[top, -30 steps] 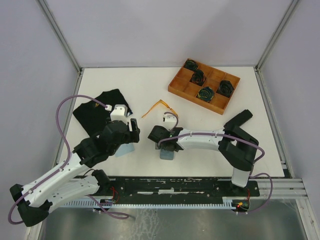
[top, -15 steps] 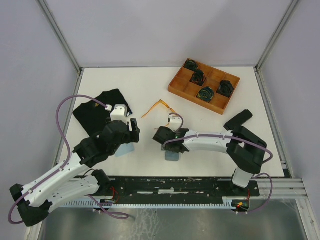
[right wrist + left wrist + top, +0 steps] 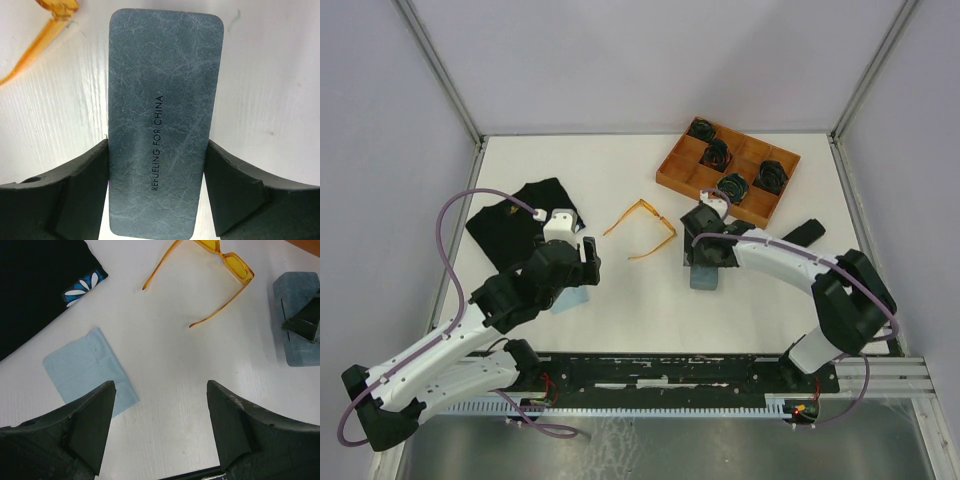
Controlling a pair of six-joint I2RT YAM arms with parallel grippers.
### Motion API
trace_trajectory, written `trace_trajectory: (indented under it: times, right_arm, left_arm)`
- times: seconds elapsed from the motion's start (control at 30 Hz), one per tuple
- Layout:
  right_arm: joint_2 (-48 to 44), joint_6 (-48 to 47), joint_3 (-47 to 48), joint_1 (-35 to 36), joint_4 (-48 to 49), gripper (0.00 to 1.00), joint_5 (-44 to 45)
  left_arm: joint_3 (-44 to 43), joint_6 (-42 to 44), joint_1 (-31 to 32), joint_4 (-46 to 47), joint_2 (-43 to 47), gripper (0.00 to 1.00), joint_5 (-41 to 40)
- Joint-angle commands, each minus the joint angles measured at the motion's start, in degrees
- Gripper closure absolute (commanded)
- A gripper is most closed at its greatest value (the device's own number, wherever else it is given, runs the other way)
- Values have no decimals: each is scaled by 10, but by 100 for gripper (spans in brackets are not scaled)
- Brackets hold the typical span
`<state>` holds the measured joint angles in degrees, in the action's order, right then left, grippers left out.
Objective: Organize the sunglasses
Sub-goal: Move the sunglasses case at the center of the board.
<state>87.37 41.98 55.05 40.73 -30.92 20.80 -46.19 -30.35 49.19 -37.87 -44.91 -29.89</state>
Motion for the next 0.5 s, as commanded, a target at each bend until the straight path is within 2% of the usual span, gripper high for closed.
trace_trajectory:
  times: [0.0,0.47]
  right_arm:
    - [68,-95,83,-33,27,60,-57]
    - [191,-139,172,-103,74,58,-101]
  left_arm:
    - [-7,24,-6,8,1,20,-14]
    - [-7,23,-9,6,-7,20,-16]
